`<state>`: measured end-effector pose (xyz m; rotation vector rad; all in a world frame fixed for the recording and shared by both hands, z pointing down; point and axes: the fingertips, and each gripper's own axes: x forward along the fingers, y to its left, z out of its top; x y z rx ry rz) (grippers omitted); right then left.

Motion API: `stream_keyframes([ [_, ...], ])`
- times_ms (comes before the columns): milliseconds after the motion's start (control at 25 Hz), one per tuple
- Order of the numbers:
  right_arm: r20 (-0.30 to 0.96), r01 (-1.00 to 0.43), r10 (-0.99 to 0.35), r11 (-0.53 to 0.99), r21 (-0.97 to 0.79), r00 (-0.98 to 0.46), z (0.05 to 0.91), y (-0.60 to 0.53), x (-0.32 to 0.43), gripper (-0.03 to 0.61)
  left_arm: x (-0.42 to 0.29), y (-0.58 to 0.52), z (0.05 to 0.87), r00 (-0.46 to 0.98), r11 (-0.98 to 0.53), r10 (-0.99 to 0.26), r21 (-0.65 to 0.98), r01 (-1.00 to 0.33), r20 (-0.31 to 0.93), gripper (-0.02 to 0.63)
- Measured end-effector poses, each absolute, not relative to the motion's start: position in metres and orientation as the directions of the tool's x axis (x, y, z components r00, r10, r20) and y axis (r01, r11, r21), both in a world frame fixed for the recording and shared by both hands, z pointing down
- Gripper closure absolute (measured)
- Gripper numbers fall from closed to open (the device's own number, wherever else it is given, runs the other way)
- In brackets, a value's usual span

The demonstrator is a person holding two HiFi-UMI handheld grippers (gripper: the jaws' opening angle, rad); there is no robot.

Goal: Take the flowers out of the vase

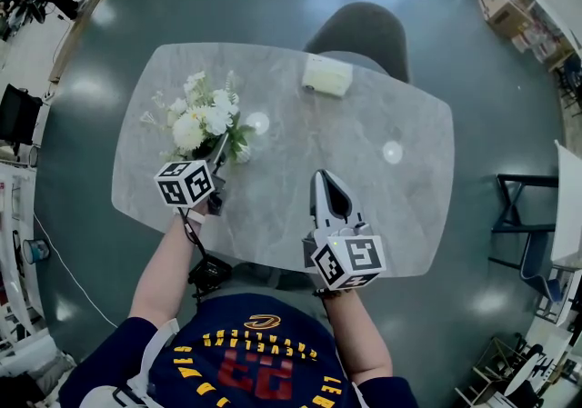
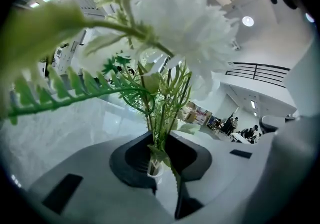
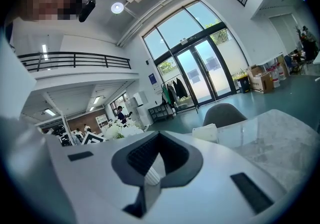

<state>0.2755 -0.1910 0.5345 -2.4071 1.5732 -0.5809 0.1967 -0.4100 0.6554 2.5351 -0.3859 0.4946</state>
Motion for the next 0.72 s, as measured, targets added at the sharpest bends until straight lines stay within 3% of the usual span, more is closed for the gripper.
stream_keyframes([
  [720,0.178,-0.851,-0.923,-0.383,-0.359,0.34,0.521,-0.171,0.279,0.574,0.196,-0.397,0.608,0.916,-0.82,-0.237,0.439,-0.367,0.323,0.538],
])
